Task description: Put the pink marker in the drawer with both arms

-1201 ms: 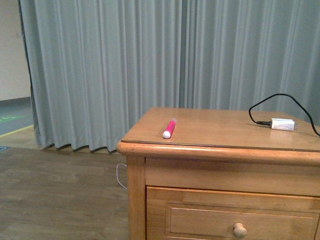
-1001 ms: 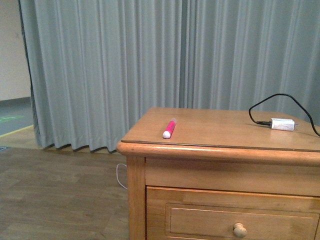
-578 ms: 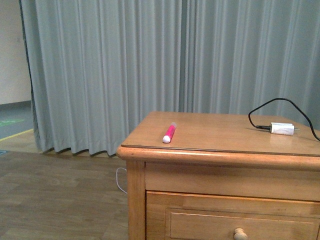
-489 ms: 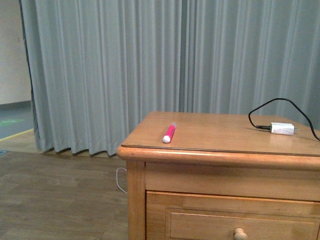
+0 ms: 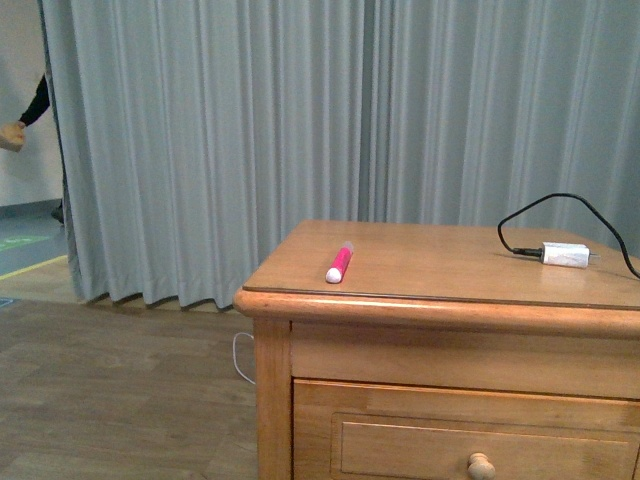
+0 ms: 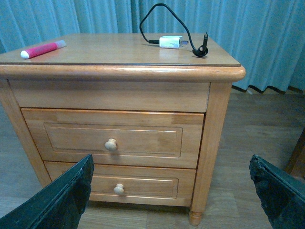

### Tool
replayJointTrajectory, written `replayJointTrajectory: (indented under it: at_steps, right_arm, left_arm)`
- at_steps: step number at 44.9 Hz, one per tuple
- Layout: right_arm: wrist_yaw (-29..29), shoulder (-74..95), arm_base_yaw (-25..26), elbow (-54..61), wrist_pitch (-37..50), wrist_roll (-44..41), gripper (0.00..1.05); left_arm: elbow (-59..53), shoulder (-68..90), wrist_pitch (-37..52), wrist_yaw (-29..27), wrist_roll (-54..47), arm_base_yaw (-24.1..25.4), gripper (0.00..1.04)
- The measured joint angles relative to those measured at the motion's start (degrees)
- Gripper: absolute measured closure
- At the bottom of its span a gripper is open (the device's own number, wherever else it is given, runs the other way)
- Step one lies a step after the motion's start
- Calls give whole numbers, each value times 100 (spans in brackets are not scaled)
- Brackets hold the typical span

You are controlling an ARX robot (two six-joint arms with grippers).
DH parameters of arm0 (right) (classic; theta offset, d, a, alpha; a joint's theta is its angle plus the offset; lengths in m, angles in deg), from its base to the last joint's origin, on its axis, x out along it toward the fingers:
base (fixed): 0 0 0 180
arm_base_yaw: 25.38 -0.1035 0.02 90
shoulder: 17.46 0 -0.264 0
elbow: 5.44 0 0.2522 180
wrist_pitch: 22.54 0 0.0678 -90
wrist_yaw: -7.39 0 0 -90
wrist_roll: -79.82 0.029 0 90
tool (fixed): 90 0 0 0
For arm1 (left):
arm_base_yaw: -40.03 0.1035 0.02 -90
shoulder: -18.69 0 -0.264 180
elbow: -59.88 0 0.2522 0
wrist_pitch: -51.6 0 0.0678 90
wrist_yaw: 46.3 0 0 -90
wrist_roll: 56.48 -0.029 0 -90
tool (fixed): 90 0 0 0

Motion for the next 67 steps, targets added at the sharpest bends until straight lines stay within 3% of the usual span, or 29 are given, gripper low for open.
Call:
replayJointTrajectory:
  at_steps: [5,7,10,21,27,37,49,67]
  right_arm:
    - [39,46,4,-26,-101,-2,8]
    - [129,435,-11,-323,-876,4,8]
    - [-39,1067,-205,-481,-1132,35,8]
    - [-846,4830,-1768,-1580,951,374,8]
    - [-1250,7134,-2151,-2492,1711,675,8]
    - [-1860,9466,-2208,-3849,2138,1080,8]
    - [-2116,10931,-1989,-4898,2385,1147,8]
    - [-1932,11801,-1698,-5615,2553,1180,8]
  left_arm:
    - [0,2,0,0,0,0,6]
    - [0,2,0,0,0,0,6]
    - [0,2,0,2,0,0,6]
    - [0,0,0,0,0,0,6]
    - [0,2,0,0,0,0,6]
    - [0,2,0,2,0,0,6]
    - [0,0,0,2,0,0,6]
    - [0,2,0,2,0,0,6]
